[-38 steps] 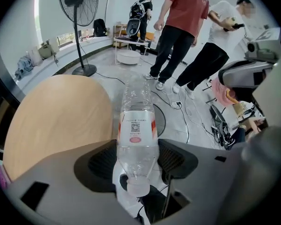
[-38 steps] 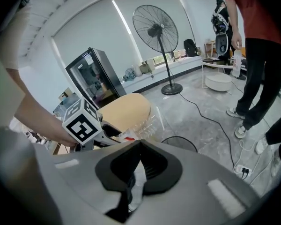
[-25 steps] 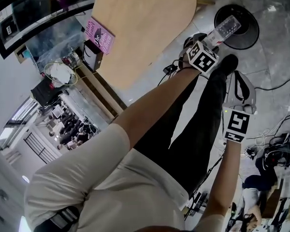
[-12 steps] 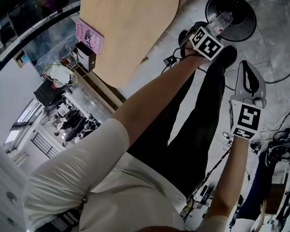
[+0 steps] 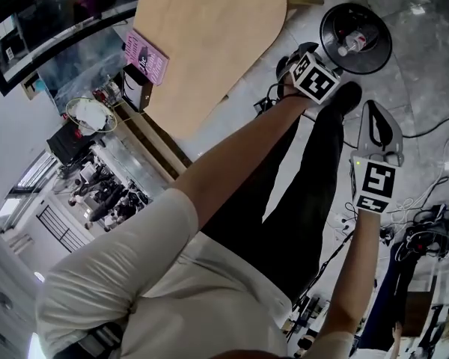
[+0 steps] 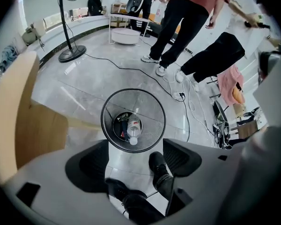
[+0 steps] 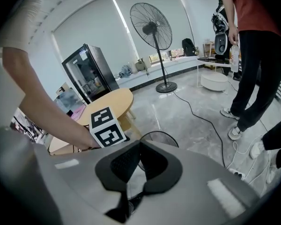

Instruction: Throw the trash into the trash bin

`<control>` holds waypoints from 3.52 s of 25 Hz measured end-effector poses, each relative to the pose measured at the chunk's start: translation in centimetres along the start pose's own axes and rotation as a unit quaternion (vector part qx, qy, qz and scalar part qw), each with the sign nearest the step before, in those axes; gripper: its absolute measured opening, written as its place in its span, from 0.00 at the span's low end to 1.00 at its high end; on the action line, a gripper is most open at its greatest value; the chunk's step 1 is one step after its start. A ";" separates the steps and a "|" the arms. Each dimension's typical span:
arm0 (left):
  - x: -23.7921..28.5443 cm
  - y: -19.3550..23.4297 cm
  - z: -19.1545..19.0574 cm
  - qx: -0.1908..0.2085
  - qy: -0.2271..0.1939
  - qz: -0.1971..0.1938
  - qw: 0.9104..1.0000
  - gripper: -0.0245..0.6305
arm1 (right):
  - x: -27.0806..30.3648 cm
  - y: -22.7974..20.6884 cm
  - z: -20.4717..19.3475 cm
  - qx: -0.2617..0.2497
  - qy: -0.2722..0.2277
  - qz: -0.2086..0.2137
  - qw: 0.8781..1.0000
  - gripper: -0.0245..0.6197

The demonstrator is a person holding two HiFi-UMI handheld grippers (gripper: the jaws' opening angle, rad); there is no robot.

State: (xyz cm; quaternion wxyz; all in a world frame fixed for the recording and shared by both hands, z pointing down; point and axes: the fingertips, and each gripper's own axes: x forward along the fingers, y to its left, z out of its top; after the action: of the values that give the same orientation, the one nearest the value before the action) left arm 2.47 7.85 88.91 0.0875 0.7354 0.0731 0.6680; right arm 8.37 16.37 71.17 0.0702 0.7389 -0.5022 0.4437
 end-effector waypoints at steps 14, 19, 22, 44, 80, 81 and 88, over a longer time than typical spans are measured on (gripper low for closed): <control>-17.0 -1.9 2.8 -0.017 -0.094 -0.021 0.995 0.56 | -9.0 4.4 9.1 -0.029 -0.009 -0.001 1.000 0.05; -25.5 -3.1 3.6 -0.019 -0.131 -0.026 0.991 0.52 | -13.9 5.8 12.9 -0.044 -0.015 -0.002 0.999 0.05; -30.2 -3.7 5.5 -0.021 -0.172 -0.025 0.985 0.49 | -16.1 5.6 15.5 -0.029 -0.032 0.002 0.999 0.05; -68.1 -2.0 7.5 -0.012 -0.419 -0.006 0.908 0.13 | -35.1 16.4 36.4 -0.079 -0.185 -0.029 0.979 0.05; -82.4 -2.4 9.1 0.050 -0.543 -0.061 0.836 0.05 | -44.5 21.5 45.9 -0.139 -0.309 -0.062 0.939 0.05; -82.5 -2.3 9.1 0.050 -0.544 -0.061 0.836 0.05 | -44.5 21.6 46.0 -0.139 -0.309 -0.063 0.939 0.05; -82.1 -2.0 8.8 0.046 -0.547 -0.061 0.834 0.05 | -44.6 21.6 45.6 -0.140 -0.313 -0.068 0.937 0.05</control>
State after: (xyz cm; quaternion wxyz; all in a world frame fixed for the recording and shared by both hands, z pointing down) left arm 3.33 -8.90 8.04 0.1204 0.9779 0.0885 0.1463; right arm 13.17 11.14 4.16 0.0421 0.8556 -0.5043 0.1093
